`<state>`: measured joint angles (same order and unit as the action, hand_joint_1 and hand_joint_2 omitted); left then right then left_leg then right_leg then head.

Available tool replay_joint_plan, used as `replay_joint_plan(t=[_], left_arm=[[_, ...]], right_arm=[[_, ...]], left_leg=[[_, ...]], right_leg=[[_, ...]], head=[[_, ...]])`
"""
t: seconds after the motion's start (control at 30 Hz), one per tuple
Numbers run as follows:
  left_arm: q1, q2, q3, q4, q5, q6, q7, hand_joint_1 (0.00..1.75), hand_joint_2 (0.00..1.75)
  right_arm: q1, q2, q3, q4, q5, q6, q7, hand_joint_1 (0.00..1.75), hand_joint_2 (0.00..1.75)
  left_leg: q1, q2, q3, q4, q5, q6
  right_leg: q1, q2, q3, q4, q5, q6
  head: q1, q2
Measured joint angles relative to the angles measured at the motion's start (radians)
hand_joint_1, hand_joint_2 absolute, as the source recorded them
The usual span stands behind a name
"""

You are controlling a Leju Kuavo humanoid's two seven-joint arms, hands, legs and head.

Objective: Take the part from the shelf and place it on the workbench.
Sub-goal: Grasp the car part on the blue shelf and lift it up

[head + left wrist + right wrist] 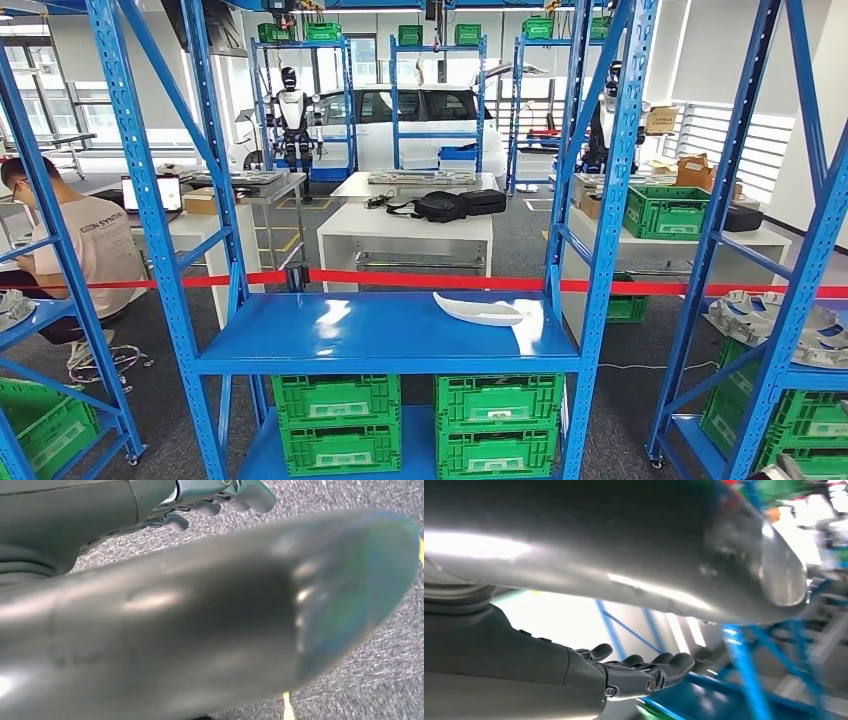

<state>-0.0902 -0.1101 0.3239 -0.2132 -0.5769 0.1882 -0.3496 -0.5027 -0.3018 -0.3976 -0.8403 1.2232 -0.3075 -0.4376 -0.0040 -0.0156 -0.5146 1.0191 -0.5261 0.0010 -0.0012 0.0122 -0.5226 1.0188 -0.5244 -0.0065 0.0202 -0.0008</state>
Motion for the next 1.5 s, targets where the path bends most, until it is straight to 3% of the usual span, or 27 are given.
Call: replay_joint_plan(t=[0.27,0.83,1.13,1.27,1.33,1.37,1.43,1.47,1.5], left_arm=[[-0.001,-0.003,0.0,0.0,-0.009,-0.01,-0.005,0.0,0.0],[-0.007,-0.004,0.01,0.0,-0.044,-0.065,0.017,0.0,0.0],[-0.009,-0.003,0.022,0.001,-0.051,-0.084,0.036,0.0,0.0],[-0.01,-0.002,0.025,0.001,-0.051,-0.084,0.035,0.0,0.0],[-0.012,-0.002,0.026,0.001,-0.051,-0.084,0.035,0.0,0.0],[-0.012,-0.003,0.026,0.001,-0.051,-0.084,0.034,0.0,0.0],[-0.013,-0.003,0.026,0.002,-0.051,-0.084,0.034,0.0,0.0],[-0.013,-0.003,0.026,0.002,-0.051,-0.084,0.034,0.0,0.0],[-0.013,-0.003,0.027,0.003,-0.051,-0.084,0.034,0.0,0.0]], right_arm=[[-0.023,0.025,0.221,-0.086,0.059,0.0,0.046,0.0,0.0],[-0.09,0.159,0.791,-0.166,0.291,0.005,0.185,0.0,0.0],[-0.09,0.173,0.893,-0.165,0.325,0.01,0.235,0.0,0.0],[-0.091,0.175,0.902,-0.165,0.325,0.011,0.24,0.0,0.0],[-0.095,0.175,0.903,-0.165,0.324,0.011,0.241,0.0,0.0],[-0.096,0.176,0.904,-0.165,0.324,0.011,0.241,0.0,0.0],[-0.096,0.176,0.907,-0.163,0.325,0.012,0.247,0.0,0.0],[-0.094,0.176,0.908,-0.162,0.326,0.012,0.254,0.0,0.0],[-0.092,0.176,0.909,-0.161,0.327,0.011,0.264,0.0,0.0]], left_leg=[[0.0,-0.004,-0.001,-0.001,0.001,-0.001],[0.002,-0.006,-0.001,-0.001,0.003,-0.003],[-0.004,-0.006,-0.003,0.003,0.001,-0.001],[-0.002,-0.004,-0.003,-0.004,0.006,0.009],[0.007,-0.001,0.003,-0.019,0.014,0.019],[0.011,0.0,0.005,-0.024,0.017,0.022],[0.012,0.002,0.005,-0.026,0.016,0.024],[0.013,0.003,0.005,-0.025,0.015,0.023],[0.015,0.003,0.006,-0.023,0.012,0.02]], right_leg=[[0.0,-0.005,0.001,0.0,0.0,0.0],[0.002,-0.006,0.001,0.0,0.0,0.0],[-0.006,-0.006,0.0,-0.001,0.001,0.002],[-0.007,-0.005,-0.002,-0.006,0.004,0.01],[-0.005,-0.006,-0.021,0.026,-0.012,0.017],[-0.005,-0.006,-0.046,0.071,-0.031,0.02],[-0.01,-0.006,-0.127,0.209,-0.076,0.027],[-0.013,-0.007,-0.166,0.267,-0.085,0.03],[-0.017,-0.007,-0.192,0.293,-0.076,0.033]], head=[[-0.001,0.0],[-0.001,0.0],[-0.001,0.0],[-0.001,0.0],[0.0,0.0],[0.001,0.0],[0.003,0.0],[0.003,0.0],[0.003,0.0]])
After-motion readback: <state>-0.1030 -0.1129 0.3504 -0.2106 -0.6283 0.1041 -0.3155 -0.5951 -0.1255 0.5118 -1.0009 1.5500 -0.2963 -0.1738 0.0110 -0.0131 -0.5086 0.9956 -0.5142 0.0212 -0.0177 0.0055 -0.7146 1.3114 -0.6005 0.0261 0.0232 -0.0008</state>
